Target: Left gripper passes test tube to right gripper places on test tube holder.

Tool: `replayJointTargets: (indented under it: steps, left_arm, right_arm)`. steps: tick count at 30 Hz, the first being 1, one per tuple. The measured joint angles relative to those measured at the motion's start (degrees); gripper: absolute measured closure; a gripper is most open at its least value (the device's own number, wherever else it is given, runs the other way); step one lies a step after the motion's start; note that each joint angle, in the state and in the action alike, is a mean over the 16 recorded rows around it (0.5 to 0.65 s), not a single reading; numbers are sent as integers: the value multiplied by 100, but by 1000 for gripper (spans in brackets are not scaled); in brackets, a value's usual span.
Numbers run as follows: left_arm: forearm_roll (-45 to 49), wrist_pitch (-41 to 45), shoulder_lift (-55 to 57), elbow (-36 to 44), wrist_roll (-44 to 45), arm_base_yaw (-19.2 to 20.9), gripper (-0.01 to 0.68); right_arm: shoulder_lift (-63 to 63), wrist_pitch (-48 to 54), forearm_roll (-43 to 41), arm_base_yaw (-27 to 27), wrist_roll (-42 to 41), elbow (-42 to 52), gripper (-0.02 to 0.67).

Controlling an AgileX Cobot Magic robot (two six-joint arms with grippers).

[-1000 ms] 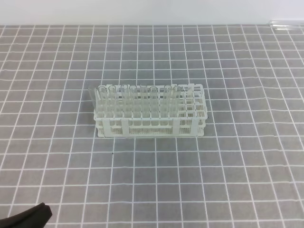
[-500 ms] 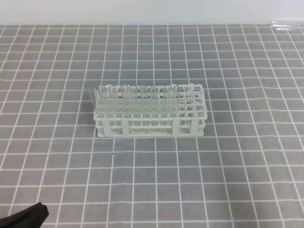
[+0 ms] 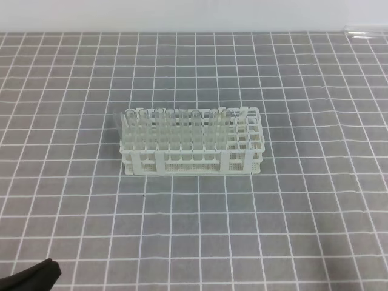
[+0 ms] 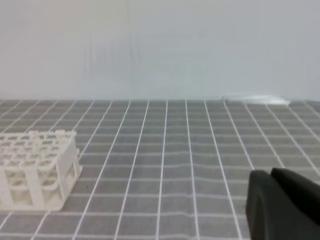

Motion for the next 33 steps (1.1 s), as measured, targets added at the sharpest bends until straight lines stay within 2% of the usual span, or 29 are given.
replayJointTargets:
  steps: [17,33]
  left_arm:
    - [2,106,4,5,1,-1,673]
    - [17,215,0,-5,20,0,673]
  right_arm:
    - [1,1081,483,100,-386,56,662]
    - [1,1183,638,100,-429,56,662]
